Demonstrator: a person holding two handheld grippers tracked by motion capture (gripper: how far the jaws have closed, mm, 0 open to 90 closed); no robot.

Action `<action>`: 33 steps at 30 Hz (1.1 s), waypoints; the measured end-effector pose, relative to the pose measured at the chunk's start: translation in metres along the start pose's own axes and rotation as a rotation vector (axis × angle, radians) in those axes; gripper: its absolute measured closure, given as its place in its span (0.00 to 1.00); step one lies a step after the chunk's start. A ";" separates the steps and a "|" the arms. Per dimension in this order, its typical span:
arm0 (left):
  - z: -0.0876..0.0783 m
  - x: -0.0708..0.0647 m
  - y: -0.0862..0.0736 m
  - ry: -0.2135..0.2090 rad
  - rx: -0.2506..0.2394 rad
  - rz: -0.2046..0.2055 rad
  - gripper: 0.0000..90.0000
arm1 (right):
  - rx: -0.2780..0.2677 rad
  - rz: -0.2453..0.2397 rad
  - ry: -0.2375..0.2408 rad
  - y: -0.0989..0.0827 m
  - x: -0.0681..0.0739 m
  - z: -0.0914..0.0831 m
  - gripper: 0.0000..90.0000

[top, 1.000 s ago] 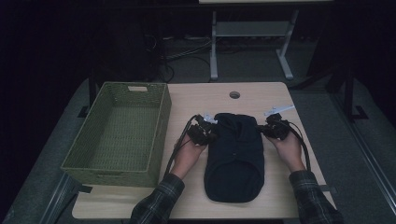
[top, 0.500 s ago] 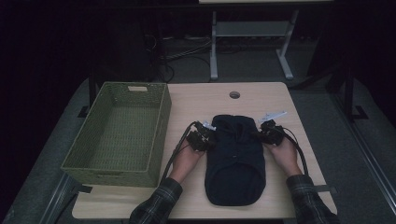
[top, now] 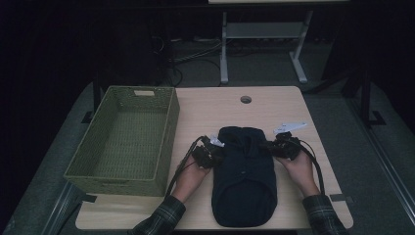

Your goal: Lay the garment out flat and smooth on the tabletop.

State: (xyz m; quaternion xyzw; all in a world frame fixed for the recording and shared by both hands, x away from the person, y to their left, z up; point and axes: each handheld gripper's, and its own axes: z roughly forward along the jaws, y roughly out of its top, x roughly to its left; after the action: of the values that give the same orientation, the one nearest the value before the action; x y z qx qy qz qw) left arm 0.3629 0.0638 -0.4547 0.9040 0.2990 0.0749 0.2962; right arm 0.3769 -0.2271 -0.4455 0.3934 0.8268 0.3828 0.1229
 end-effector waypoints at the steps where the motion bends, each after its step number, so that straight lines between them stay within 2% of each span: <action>1: 0.000 0.000 0.000 -0.001 -0.001 -0.002 1.00 | 0.000 -0.003 0.002 0.001 0.001 -0.002 0.77; 3: 0.000 0.001 -0.001 -0.006 -0.003 -0.004 1.00 | 0.003 -0.018 -0.037 0.003 0.001 -0.002 0.74; 4: 0.000 0.001 -0.001 -0.007 -0.003 -0.004 1.00 | 0.011 -0.027 -0.090 0.005 -0.003 0.005 0.79; 5: 0.000 0.001 -0.001 -0.008 -0.004 -0.004 1.00 | 0.011 -0.027 -0.090 0.005 -0.003 0.005 0.79; 7: 0.000 0.001 -0.001 -0.009 -0.005 -0.006 1.00 | 0.007 -0.020 -0.092 0.008 -0.011 0.012 0.92; 8: 0.000 0.001 -0.001 -0.007 -0.003 -0.004 1.00 | 0.006 -0.019 -0.095 0.010 -0.014 0.017 0.95; 10: 0.000 0.001 -0.001 -0.007 -0.004 -0.002 1.00 | 0.049 -0.028 -0.108 0.016 -0.021 0.033 1.00; 11: 0.000 0.001 -0.001 -0.009 -0.003 -0.002 1.00 | 0.049 -0.028 -0.108 0.016 -0.021 0.033 1.00; 14: 0.000 0.003 -0.001 -0.015 -0.003 0.000 1.00 | 0.098 -0.049 -0.135 0.018 -0.025 0.045 1.00; 15: 0.000 0.003 -0.001 -0.016 -0.003 0.000 1.00 | 0.098 -0.049 -0.135 0.018 -0.025 0.045 1.00; 18: 0.000 0.002 0.000 -0.011 -0.002 0.001 1.00 | 0.113 -0.063 -0.179 0.020 -0.028 0.047 1.00; 22: 0.000 0.001 0.000 -0.008 0.001 0.002 1.00 | 0.115 -0.071 -0.215 0.022 -0.031 0.050 1.00; 24: 0.000 0.002 0.000 -0.011 0.000 0.001 1.00 | 0.134 -0.084 -0.237 0.025 -0.031 0.051 1.00; 27: 0.000 0.003 0.000 -0.016 0.001 0.000 1.00 | 0.139 -0.092 -0.250 0.025 -0.029 0.052 1.00; 29: 0.000 0.003 0.000 -0.018 -0.001 -0.001 1.00 | 0.135 -0.068 -0.241 0.024 -0.029 0.051 1.00; 31: 0.000 0.004 0.000 -0.026 -0.005 -0.009 1.00 | 0.124 -0.051 -0.205 0.023 -0.030 0.049 1.00; 32: 0.000 0.005 -0.001 -0.034 -0.009 -0.011 1.00 | 0.108 -0.021 -0.162 0.021 -0.032 0.045 1.00; 33: 0.000 0.007 -0.001 -0.039 -0.012 -0.016 1.00 | 0.108 -0.021 -0.162 0.021 -0.032 0.045 1.00</action>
State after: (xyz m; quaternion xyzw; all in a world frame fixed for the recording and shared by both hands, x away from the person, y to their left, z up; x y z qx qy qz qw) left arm 0.3683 0.0682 -0.4557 0.9011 0.2998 0.0567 0.3082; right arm 0.4329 -0.2184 -0.4640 0.4203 0.8376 0.3034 0.1722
